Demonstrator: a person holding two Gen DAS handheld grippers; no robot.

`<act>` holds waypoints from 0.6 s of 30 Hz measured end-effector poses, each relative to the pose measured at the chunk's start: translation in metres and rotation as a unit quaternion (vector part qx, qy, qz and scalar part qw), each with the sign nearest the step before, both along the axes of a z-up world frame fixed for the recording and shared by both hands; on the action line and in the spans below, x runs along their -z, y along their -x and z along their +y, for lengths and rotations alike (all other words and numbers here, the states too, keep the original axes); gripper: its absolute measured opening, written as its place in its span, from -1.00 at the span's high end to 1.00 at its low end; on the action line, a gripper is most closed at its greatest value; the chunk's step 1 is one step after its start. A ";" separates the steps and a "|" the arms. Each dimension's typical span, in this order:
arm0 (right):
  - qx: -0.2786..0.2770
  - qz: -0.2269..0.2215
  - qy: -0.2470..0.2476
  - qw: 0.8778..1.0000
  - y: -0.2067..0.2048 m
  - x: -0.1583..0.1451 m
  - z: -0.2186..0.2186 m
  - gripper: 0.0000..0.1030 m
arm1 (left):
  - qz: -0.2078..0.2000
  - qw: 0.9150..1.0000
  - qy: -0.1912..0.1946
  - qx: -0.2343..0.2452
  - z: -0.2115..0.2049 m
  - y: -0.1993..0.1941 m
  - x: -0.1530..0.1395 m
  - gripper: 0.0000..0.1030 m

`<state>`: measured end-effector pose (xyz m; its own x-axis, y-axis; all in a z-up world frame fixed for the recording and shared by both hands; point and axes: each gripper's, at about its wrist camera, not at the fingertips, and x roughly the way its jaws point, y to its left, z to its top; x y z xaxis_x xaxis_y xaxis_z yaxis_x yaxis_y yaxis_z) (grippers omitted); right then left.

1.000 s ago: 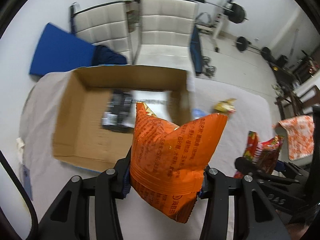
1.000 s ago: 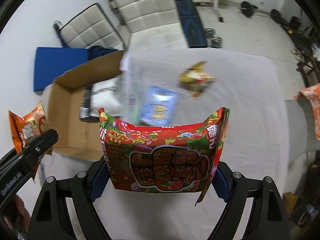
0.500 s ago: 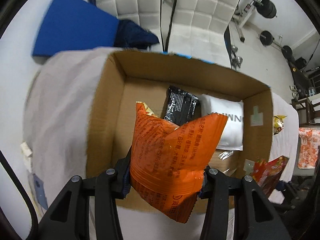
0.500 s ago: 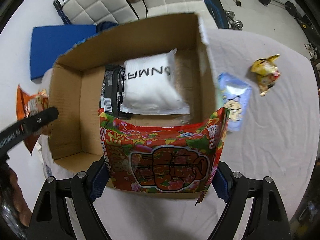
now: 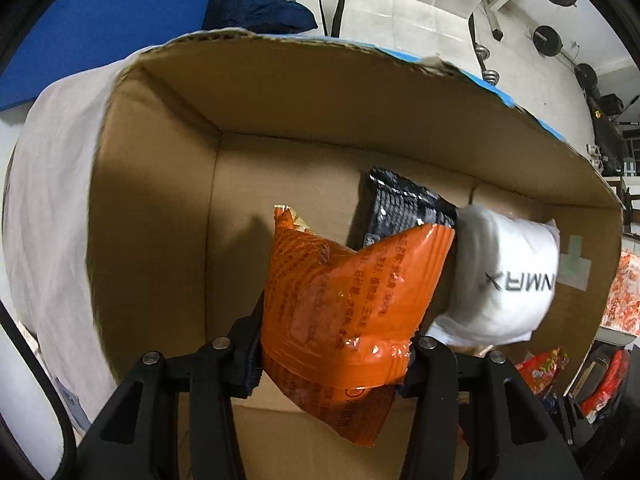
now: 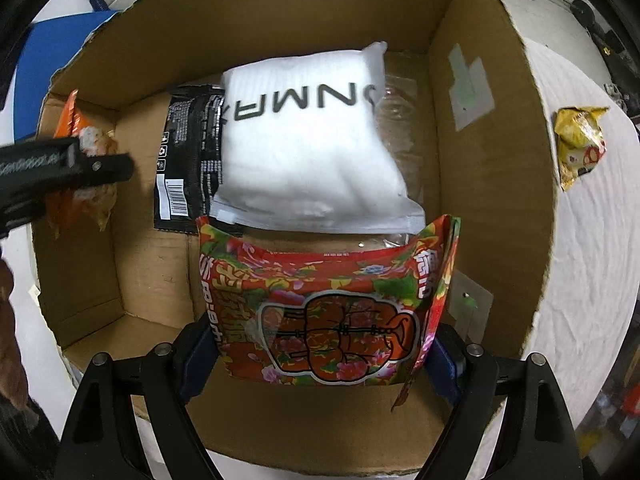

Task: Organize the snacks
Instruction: 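Carry the orange pack with the left tool while the right tool carries the candy bag into the box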

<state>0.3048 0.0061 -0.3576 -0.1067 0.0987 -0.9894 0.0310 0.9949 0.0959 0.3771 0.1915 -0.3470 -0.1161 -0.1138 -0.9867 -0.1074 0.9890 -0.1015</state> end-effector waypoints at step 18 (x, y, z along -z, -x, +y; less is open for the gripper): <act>-0.008 0.028 0.016 0.999 0.006 0.021 0.002 -0.83 | 0.000 1.000 -0.024 0.010 0.011 -0.026 0.011 0.01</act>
<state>0.2990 0.0083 -0.3788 -0.1624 0.0651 -0.9846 0.0184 0.9979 0.0629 0.4027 0.2024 -0.3581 -0.1175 -0.0635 -0.9910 -0.0876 0.9947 -0.0533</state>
